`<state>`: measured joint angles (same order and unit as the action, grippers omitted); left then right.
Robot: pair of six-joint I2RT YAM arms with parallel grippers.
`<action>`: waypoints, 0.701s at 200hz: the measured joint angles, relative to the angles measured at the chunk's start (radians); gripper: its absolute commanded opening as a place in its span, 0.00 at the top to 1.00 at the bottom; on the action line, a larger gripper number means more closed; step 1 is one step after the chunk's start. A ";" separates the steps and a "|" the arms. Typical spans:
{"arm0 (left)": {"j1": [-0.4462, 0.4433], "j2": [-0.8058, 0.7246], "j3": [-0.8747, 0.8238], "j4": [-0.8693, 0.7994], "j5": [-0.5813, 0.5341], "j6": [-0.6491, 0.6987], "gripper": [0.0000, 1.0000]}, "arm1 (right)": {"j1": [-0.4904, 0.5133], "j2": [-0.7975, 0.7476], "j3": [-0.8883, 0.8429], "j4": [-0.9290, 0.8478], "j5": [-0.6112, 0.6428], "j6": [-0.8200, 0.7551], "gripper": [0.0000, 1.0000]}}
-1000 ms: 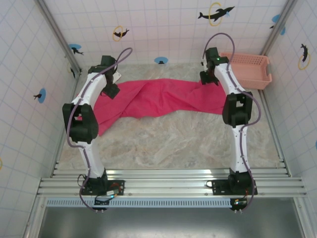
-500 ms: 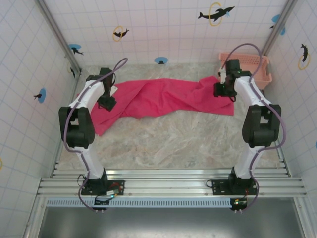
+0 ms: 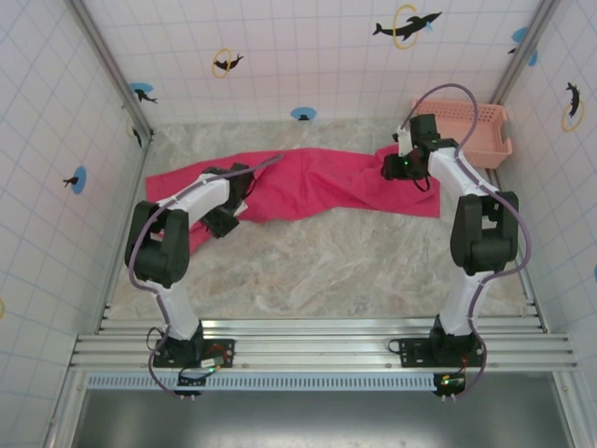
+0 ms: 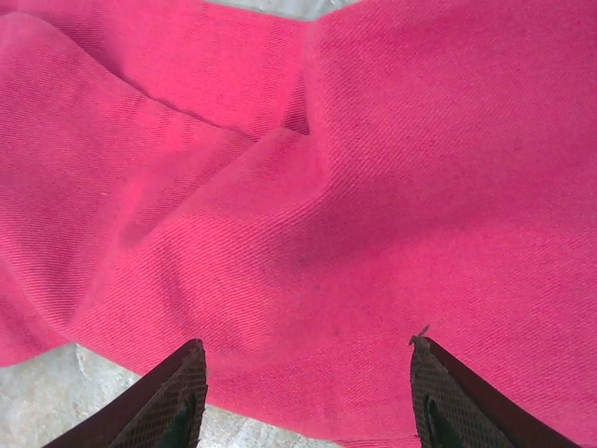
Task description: Roll up the long pants
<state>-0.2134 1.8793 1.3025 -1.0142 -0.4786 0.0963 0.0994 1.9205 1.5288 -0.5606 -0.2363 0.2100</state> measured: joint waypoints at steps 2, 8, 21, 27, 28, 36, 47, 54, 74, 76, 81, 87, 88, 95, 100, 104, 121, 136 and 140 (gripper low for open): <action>0.001 0.002 -0.001 -0.002 -0.003 0.000 0.55 | 0.000 0.000 -0.001 0.003 -0.001 -0.001 0.39; 0.005 0.008 -0.001 -0.004 -0.011 -0.003 0.55 | 0.000 0.000 -0.006 0.013 -0.004 0.000 0.39; 0.011 0.026 0.010 -0.007 -0.033 -0.013 0.55 | 0.000 0.000 -0.017 0.021 -0.011 -0.001 0.39; 0.015 0.037 0.017 -0.008 -0.043 -0.018 0.55 | 0.000 0.000 -0.023 0.021 -0.014 -0.002 0.39; 0.016 0.039 0.018 -0.008 -0.044 -0.018 0.55 | 0.000 0.000 -0.023 0.021 -0.014 -0.002 0.39; 0.021 0.056 0.026 -0.008 -0.055 -0.023 0.55 | -0.001 0.000 -0.030 0.021 -0.018 -0.003 0.39; 0.030 0.077 0.028 -0.005 -0.061 -0.027 0.55 | -0.001 0.000 -0.038 0.022 -0.019 -0.005 0.39; 0.036 0.089 0.028 -0.006 -0.063 -0.027 0.55 | -0.002 0.000 -0.042 0.021 -0.019 -0.006 0.39; 0.047 0.114 0.028 -0.006 -0.063 -0.037 0.58 | -0.008 0.000 -0.045 0.022 -0.021 -0.008 0.39; 0.048 0.117 0.027 -0.006 -0.063 -0.039 0.58 | -0.008 0.000 -0.045 0.022 -0.022 -0.008 0.39; 0.049 0.120 0.026 -0.006 -0.062 -0.043 0.59 | -0.011 0.000 -0.045 0.022 -0.022 -0.009 0.39; 0.050 0.121 0.023 -0.005 -0.062 -0.045 0.59 | -0.013 0.000 -0.045 0.022 -0.023 -0.009 0.39; 0.050 0.121 0.022 -0.005 -0.062 -0.046 0.59 | -0.013 0.000 -0.045 0.022 -0.023 -0.008 0.39; 0.050 0.121 0.017 -0.006 -0.062 -0.048 0.59 | -0.014 0.000 -0.045 0.023 -0.023 -0.009 0.39; 0.050 0.121 0.013 -0.006 -0.062 -0.049 0.58 | -0.015 0.000 -0.045 0.023 -0.023 -0.008 0.39; 0.050 0.121 0.011 -0.006 -0.062 -0.048 0.59 | -0.016 0.000 -0.045 0.024 -0.022 -0.008 0.39; 0.050 0.121 0.007 -0.007 -0.061 -0.048 0.80 | -0.018 0.000 -0.045 0.029 -0.023 -0.008 0.39; 0.050 0.127 0.008 -0.006 -0.061 -0.056 1.00 | -0.020 0.000 -0.045 0.033 -0.023 -0.008 0.39; 0.050 0.132 0.008 -0.007 -0.061 -0.055 1.00 | -0.020 0.000 -0.045 0.033 -0.023 -0.009 0.39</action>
<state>-0.1635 2.0117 1.3102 -1.0210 -0.5400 0.0410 0.0792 1.9205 1.4834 -0.5274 -0.2596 0.2012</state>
